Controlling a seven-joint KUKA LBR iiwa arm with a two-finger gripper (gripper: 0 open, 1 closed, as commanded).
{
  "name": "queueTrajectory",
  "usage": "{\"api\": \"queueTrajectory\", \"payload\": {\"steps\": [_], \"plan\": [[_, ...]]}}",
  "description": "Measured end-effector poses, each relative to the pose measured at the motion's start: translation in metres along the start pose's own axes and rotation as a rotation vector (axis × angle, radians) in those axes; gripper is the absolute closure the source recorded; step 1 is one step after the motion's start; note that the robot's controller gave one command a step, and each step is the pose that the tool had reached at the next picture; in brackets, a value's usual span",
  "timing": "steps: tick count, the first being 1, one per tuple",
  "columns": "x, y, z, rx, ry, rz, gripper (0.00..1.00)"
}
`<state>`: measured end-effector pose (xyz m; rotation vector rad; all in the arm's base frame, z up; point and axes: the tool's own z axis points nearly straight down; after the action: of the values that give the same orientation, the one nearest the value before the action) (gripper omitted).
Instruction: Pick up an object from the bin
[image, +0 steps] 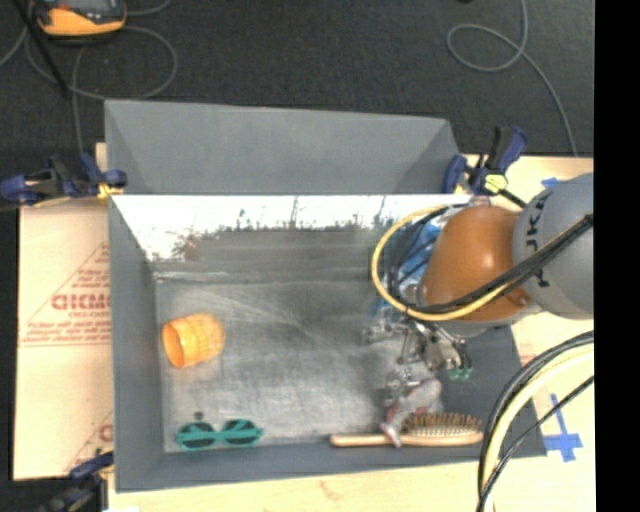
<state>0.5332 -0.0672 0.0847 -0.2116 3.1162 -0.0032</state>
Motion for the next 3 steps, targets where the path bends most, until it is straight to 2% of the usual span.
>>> {"api": "queueTrajectory", "payload": {"steps": [1,2,3], "plan": [[0.029,0.056,0.004,-0.005,0.014,-0.096,1.00],[0.029,0.056,0.004,-0.005,0.014,-0.095,1.00],[0.028,0.047,-0.046,-0.005,0.023,-0.076,1.00]]}}
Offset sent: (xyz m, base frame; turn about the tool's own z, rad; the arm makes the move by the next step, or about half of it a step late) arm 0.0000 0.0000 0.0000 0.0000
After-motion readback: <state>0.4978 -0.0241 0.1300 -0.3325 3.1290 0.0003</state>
